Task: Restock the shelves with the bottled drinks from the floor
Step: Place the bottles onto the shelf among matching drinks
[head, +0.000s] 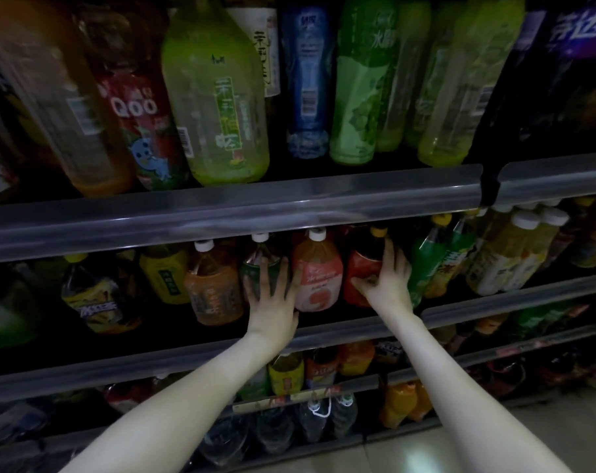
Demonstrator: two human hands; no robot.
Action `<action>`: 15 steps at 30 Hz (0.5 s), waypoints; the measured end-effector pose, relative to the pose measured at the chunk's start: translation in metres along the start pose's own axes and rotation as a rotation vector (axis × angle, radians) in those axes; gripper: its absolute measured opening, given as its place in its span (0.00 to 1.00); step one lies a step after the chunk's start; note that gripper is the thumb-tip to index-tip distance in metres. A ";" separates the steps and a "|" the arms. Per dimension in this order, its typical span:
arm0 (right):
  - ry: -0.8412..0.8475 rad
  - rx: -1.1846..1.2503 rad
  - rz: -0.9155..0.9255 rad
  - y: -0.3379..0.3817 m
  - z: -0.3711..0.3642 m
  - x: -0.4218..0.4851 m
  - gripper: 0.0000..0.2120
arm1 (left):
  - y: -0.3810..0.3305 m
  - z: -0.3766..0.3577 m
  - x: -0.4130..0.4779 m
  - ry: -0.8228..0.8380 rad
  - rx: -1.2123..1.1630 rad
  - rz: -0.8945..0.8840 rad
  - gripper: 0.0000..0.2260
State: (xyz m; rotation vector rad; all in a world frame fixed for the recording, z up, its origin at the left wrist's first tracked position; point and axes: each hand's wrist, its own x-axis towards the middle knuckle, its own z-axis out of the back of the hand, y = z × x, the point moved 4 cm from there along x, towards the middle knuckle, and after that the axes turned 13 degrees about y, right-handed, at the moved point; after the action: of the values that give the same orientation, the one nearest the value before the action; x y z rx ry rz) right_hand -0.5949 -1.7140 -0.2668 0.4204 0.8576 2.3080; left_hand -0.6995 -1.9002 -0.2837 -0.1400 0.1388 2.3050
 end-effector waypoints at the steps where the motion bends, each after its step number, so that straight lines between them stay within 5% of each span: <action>1: -0.007 0.017 -0.026 0.002 -0.003 0.002 0.50 | 0.000 0.000 0.000 0.011 0.004 0.000 0.39; 15: 0.107 -0.076 -0.118 0.009 -0.015 0.029 0.50 | 0.000 0.000 0.001 0.049 -0.047 -0.033 0.38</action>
State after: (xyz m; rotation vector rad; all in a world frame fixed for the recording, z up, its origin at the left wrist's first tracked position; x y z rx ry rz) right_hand -0.6274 -1.7075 -0.2692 0.2094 0.8202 2.2614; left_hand -0.7003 -1.8992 -0.2835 -0.2213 0.1061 2.2733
